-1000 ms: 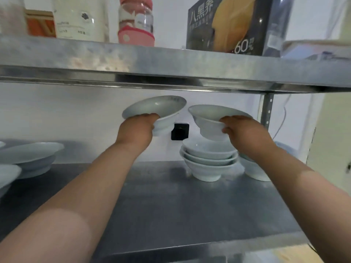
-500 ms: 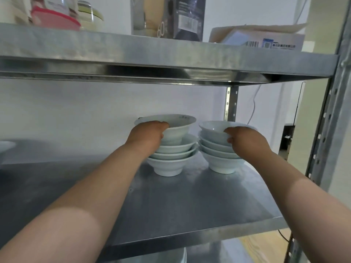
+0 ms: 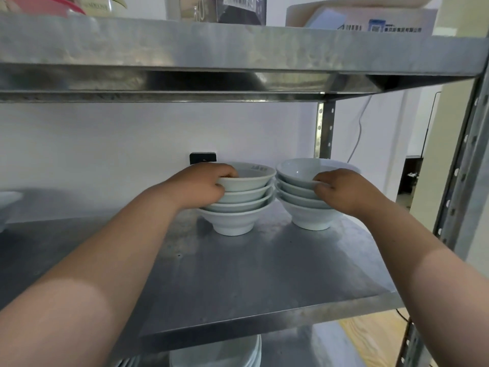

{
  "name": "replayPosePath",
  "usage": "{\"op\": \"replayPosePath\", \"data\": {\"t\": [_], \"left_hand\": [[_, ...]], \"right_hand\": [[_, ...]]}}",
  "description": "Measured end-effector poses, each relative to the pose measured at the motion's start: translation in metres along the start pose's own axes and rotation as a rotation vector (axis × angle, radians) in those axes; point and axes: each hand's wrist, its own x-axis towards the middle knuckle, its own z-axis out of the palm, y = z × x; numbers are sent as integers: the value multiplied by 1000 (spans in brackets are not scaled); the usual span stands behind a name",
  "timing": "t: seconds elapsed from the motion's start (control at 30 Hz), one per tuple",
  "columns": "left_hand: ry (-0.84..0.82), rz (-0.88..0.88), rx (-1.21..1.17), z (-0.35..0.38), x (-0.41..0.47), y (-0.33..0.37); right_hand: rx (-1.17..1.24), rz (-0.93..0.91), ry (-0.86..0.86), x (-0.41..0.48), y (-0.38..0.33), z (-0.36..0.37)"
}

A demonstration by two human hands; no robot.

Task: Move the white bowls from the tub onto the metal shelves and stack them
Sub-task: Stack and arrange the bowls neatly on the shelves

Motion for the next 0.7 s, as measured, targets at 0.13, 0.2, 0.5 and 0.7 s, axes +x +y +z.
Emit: {"op": "replayPosePath", "data": {"t": [0.13, 0.2, 0.5, 0.7], "left_hand": [[73, -46, -114, -8, -9, -22], [71, -39, -16, -5, -11, -33], [-13, 119, 86, -1, -5, -26], [-57, 88, 256, -10, 5, -12]], "right_hand": [[-65, -53, 76, 0, 3, 10], [-90, -48, 92, 2, 4, 11], [-222, -214, 332, 0, -22, 23], [-65, -491, 520, -8, -79, 48]]}}
